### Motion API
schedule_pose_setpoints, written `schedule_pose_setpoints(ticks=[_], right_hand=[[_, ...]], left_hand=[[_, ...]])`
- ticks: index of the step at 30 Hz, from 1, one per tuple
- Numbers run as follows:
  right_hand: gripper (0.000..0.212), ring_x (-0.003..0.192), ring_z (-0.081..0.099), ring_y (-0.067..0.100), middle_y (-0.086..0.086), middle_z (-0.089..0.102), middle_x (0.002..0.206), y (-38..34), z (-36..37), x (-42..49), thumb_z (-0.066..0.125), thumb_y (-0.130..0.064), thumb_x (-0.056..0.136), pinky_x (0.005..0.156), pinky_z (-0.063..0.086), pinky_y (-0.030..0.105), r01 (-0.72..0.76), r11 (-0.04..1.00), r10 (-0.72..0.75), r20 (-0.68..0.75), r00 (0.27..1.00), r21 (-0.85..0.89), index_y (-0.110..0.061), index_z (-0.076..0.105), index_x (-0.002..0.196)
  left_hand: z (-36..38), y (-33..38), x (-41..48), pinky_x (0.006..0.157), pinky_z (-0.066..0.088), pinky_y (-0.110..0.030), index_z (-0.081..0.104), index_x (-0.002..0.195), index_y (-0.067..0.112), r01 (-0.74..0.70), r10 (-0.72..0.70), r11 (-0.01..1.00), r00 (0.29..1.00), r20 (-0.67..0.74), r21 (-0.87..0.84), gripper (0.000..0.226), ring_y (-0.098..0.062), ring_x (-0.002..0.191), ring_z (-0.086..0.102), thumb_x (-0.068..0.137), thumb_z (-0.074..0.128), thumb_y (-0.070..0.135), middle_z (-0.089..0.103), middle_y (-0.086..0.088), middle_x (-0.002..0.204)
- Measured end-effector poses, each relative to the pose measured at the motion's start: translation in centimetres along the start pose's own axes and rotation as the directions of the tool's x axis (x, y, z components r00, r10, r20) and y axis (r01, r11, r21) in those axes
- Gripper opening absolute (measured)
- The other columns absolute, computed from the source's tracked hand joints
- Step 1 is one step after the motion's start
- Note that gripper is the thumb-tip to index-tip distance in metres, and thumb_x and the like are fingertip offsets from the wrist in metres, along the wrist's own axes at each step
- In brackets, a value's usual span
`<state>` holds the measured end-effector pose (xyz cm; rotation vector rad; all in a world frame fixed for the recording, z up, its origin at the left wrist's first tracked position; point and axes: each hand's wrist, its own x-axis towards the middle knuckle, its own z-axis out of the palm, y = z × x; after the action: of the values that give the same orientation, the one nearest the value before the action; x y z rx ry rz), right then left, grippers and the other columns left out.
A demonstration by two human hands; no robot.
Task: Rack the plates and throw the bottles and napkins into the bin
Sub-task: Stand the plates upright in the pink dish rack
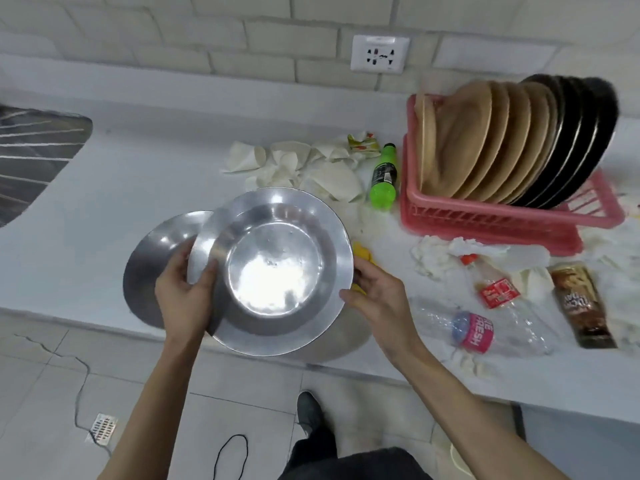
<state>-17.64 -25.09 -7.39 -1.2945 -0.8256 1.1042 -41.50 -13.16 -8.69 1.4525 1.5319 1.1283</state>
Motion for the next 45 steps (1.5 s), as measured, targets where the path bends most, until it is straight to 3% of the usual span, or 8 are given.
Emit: schedule_pose_setpoints(ticks=[14, 19, 22, 26, 29, 33, 37, 45], right_hand=[[0.064, 0.113, 0.054, -0.008, -0.037, 0.058, 0.113, -5.4, -14.0, -13.3, 0.056, -0.011, 0.082, 0.093, 0.041, 0.012, 0.147, 0.962, -0.164, -0.054, 0.985, -0.228, -0.034, 0.037, 0.139], [0.074, 0.124, 0.051, 0.005, -0.011, 0.056, 0.133, -8.6, -18.5, -16.7, 0.042, 0.003, 0.079, 0.103, 0.041, 0.022, 0.277, 0.920, -0.329, -0.161, 0.930, -0.278, -0.024, 0.037, 0.148], [0.078, 0.135, 0.039, 0.000, -0.012, 0.043, 0.148, -10.8, -21.4, -17.8, 0.039, 0.002, 0.078, 0.111, 0.033, 0.020, 0.348, 0.878, -0.427, -0.210, 0.880, -0.329, -0.018, 0.029, 0.153], [0.080, 0.118, 0.045, 0.014, -0.038, 0.032, 0.141, -13.4, -24.8, -18.0, 0.037, 0.007, 0.077, 0.089, 0.041, 0.020, 0.393, 0.798, -0.528, -0.216, 0.821, -0.457, -0.012, 0.023, 0.154], [0.082, 0.135, 0.030, -0.014, -0.022, 0.027, 0.151, -14.9, -27.6, -17.1, 0.036, 0.006, 0.077, 0.106, 0.026, 0.005, 0.384, 0.753, -0.570, -0.237, 0.787, -0.534, -0.013, 0.019, 0.154], [0.080, 0.143, 0.027, 0.000, -0.006, 0.032, 0.156, -16.9, -30.8, -14.9, 0.036, 0.004, 0.075, 0.118, 0.023, 0.022, 0.365, 0.711, -0.609, -0.267, 0.747, -0.602, -0.011, 0.025, 0.153], [0.080, 0.144, 0.027, 0.005, -0.002, 0.031, 0.158, -18.4, -33.9, -11.4, 0.038, 0.002, 0.077, 0.119, 0.022, 0.022, 0.297, 0.653, -0.631, -0.284, 0.722, -0.697, -0.014, 0.024, 0.154], [0.077, 0.142, 0.031, 0.011, 0.001, 0.031, 0.158, -19.9, -37.4, -3.0, 0.041, 0.000, 0.083, 0.114, 0.024, 0.017, 0.157, 0.563, -0.624, -0.294, 0.724, -0.811, -0.017, 0.020, 0.155]], left_hand=[[13.4, 5.5, -18.2, 0.084, 0.055, -0.035, 0.058, 0.122, 0.028, 0.110, -0.078, 0.981, 0.977, 0.197, -0.157, 0.035, -0.014, 0.088, 0.070, 0.091, 0.066, 0.014, 0.074, -0.001, 0.102], [17.4, 7.5, -22.5, 0.078, 0.057, -0.039, 0.053, 0.130, 0.032, 0.148, -0.095, 0.982, 0.926, 0.366, -0.119, 0.042, -0.018, 0.088, 0.071, 0.092, 0.068, 0.022, 0.075, -0.004, 0.104], [19.8, 9.4, -24.3, 0.070, 0.059, -0.039, 0.050, 0.137, 0.033, 0.089, -0.037, 0.992, 0.877, 0.478, -0.085, 0.047, -0.012, 0.089, 0.070, 0.094, 0.066, 0.026, 0.074, 0.000, 0.106], [22.9, 12.2, -24.9, 0.054, 0.056, -0.032, 0.048, 0.144, 0.027, -0.006, 0.047, 0.997, 0.810, 0.584, -0.072, 0.051, -0.013, 0.071, 0.068, 0.096, 0.062, 0.019, 0.071, -0.001, 0.095], [25.2, 14.3, -24.8, 0.062, 0.058, -0.033, 0.053, 0.139, 0.028, -0.114, 0.134, 0.991, 0.761, 0.635, -0.073, 0.045, -0.015, 0.072, 0.071, 0.096, 0.060, 0.014, 0.072, 0.006, 0.101], [28.5, 16.3, -23.9, 0.075, 0.051, -0.018, 0.061, 0.119, 0.043, -0.339, 0.300, 0.938, 0.691, 0.657, -0.071, 0.038, -0.004, 0.086, 0.067, 0.095, 0.062, 0.013, 0.071, 0.014, 0.103], [31.8, 17.2, -21.7, 0.076, 0.045, -0.005, 0.063, 0.129, 0.026, -0.497, 0.384, 0.867, 0.631, 0.674, -0.029, 0.034, 0.003, 0.102, 0.060, 0.095, 0.064, 0.021, 0.066, 0.012, 0.117], [36.8, 17.6, -16.2, 0.110, 0.042, -0.044, 0.053, 0.141, 0.017, -0.770, 0.498, 0.636, 0.462, 0.734, 0.054, 0.052, -0.020, 0.129, 0.051, 0.091, 0.064, 0.013, 0.055, -0.002, 0.141]])
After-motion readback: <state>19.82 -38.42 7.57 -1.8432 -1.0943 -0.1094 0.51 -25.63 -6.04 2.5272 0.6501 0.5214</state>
